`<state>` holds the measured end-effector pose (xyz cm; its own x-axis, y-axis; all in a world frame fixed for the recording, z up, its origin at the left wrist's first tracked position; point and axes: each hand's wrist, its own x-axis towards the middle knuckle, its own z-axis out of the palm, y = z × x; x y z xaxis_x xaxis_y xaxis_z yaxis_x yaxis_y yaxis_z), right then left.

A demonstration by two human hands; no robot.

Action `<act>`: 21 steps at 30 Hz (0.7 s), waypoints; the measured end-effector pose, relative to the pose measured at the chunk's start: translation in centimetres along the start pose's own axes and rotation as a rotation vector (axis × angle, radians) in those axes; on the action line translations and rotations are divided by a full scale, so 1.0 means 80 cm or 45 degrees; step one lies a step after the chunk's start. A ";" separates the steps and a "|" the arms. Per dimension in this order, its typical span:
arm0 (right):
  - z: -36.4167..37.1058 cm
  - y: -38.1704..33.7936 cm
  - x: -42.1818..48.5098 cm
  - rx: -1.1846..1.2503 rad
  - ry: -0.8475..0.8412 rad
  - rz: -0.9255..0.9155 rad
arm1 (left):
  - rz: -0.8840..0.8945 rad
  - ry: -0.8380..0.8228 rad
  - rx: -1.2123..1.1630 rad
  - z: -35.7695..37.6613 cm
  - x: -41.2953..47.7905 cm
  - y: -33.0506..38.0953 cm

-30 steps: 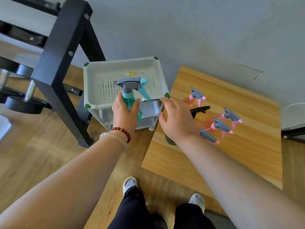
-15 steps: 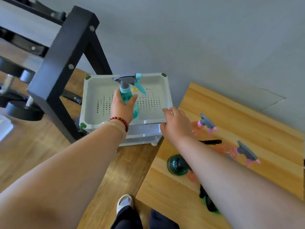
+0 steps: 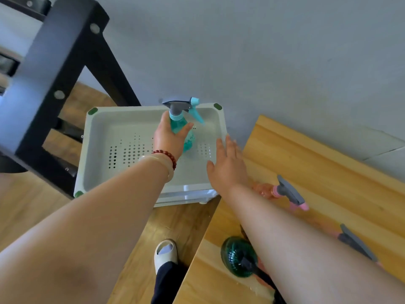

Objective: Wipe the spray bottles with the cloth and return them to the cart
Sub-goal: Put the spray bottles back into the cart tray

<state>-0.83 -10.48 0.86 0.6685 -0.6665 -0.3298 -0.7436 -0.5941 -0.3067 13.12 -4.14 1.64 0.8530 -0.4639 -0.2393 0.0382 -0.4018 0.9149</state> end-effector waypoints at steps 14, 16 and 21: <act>0.035 0.008 0.010 -0.046 0.025 0.032 | 0.132 -0.272 0.194 0.018 0.045 -0.027; 0.037 0.007 0.009 -0.051 0.044 0.029 | 0.170 -0.322 0.259 0.013 0.043 -0.032; 0.038 0.009 0.011 -0.068 0.052 0.031 | 0.219 -0.289 0.340 0.016 0.049 -0.032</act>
<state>-0.80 -10.11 -2.39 0.6500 -0.6984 -0.2996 -0.7599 -0.5998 -0.2505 15.71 -5.90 -2.05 0.6970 -0.6932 -0.1833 -0.2576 -0.4806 0.8382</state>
